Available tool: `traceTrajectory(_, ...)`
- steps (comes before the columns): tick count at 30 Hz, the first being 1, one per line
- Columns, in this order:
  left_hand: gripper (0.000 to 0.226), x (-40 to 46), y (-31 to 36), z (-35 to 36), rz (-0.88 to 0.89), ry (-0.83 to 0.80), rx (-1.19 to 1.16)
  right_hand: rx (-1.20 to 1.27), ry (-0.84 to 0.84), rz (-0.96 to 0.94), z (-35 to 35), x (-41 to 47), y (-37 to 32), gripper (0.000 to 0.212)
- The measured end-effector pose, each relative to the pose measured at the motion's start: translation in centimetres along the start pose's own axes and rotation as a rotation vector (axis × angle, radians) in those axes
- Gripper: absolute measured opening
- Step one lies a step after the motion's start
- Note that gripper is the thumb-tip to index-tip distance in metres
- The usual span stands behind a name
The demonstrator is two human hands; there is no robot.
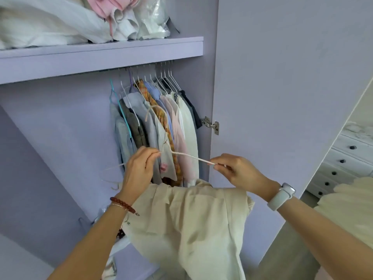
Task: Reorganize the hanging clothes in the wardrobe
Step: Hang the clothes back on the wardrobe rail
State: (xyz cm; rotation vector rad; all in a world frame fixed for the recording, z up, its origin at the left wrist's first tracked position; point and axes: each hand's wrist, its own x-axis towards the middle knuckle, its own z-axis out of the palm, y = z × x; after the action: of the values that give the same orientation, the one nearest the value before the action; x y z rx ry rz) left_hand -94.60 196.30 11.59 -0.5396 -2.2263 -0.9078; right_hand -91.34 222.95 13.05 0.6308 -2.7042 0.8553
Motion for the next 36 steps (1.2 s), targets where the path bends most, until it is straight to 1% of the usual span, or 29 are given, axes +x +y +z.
traceTrajectory(3,0.016,-0.2,-1.6,-2.7,-0.037,0.047,0.096,-0.011,-0.030,-0.080,1.8,1.5,-1.2,0.018)
traceTrajectory(5,0.017,-0.2,-2.8,-4.5,-0.084,0.071,0.129,-0.005,-0.012,-0.141,3.6,2.8,-2.9,0.016)
traceTrajectory(7,0.020,0.0,-4.1,-6.2,-0.134,0.093,0.173,0.074,0.020,-0.164,5.5,4.4,-4.9,0.015)
traceTrajectory(9,0.019,0.5,-5.8,-7.8,-0.189,0.086,0.301,0.168,0.030,-0.161,7.4,6.3,-7.0,0.015)
traceTrajectory(10,0.022,0.8,-6.6,-8.5,-0.239,0.069,0.389,0.208,0.025,-0.156,8.4,7.4,-7.9,0.016)
traceTrajectory(12,0.039,1.7,-8.0,-10.2,-0.355,0.052,0.544,0.274,0.008,-0.137,10.3,9.8,-9.7,0.017)
traceTrajectory(13,0.046,2.3,-8.6,-11.2,-0.383,0.076,0.599,0.298,0.006,-0.118,11.2,11.0,-10.4,0.018)
traceTrajectory(15,0.050,3.7,-9.3,-13.2,-0.353,0.181,0.663,0.332,0.012,-0.086,12.9,13.8,-11.5,0.019)
traceTrajectory(17,0.046,5.3,-9.8,-14.9,-0.269,0.297,0.717,0.354,0.031,-0.048,14.7,16.6,-12.5,0.019)
traceTrajectory(19,0.044,7.0,-10.6,-16.2,-0.182,0.355,0.777,0.369,0.085,-0.010,16.1,19.3,-13.3,0.019)
traceTrajectory(23,0.049,10.8,-12.9,-17.6,-0.056,0.358,0.921,0.415,0.221,0.029,18.4,24.3,-14.8,0.018)
traceTrajectory(28,0.059,13.5,-16.4,-17.5,-0.040,0.345,0.976,0.425,0.317,0.137,19.6,31.2,-15.5,0.022)
traceTrajectory(30,0.060,13.8,-17.6,-17.3,-0.004,0.390,1.027,0.439,0.324,0.199,19.9,34.0,-15.2,0.019)
traceTrajectory(33,0.060,14.0,-18.7,-17.1,0.044,0.461,1.098,0.446,0.319,0.268,20.6,37.2,-14.7,0.021)
traceTrajectory(35,0.059,14.2,-19.1,-17.0,0.062,0.484,1.120,0.453,0.304,0.309,21.2,38.5,-14.3,0.024)
traceTrajectory(36,0.059,14.3,-19.2,-17.0,0.066,0.490,1.128,0.443,0.287,0.336,21.6,38.8,-14.1,0.022)
